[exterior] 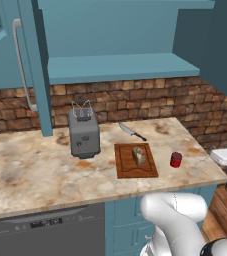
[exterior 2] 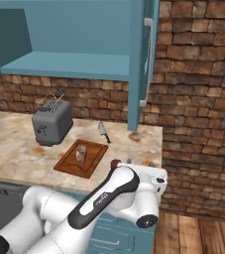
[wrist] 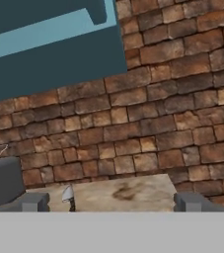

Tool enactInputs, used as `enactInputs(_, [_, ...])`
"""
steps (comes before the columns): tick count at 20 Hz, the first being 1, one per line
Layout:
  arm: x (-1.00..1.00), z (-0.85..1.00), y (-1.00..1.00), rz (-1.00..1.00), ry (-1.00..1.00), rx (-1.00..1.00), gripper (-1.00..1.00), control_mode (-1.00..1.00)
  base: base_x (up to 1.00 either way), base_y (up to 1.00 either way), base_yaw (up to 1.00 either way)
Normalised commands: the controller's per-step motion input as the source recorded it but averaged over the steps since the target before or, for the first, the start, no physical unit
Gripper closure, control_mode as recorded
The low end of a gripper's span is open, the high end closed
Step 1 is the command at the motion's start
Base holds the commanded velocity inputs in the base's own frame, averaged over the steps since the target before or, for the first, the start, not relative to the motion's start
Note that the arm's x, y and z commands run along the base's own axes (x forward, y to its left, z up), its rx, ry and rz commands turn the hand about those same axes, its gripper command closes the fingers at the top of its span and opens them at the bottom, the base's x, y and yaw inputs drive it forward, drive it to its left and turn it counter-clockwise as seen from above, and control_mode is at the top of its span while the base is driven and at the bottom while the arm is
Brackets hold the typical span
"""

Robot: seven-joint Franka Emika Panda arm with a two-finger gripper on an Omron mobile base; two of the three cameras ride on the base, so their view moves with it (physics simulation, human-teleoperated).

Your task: Pick the bread, place it on the cutting board, pick the jam, place it on the counter, and close the cabinet.

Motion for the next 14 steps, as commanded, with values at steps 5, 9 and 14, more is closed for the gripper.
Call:
enactInputs(5, [-0.02, 0.23, -0.08, 0.0, -0.04, 0.02, -1.0, -1.0, 0.0, 0.0, 0.0])
enactInputs(9, [-0.04, 0.22, -0.08, 0.0, -0.03, 0.02, -1.0, -1.0, 0.0, 0.0, 0.0])
enactInputs(14, [-0.04, 0.21, -0.06, 0.0, -0.02, 0.01, -1.0, -1.0, 0.0, 0.0, 0.0])
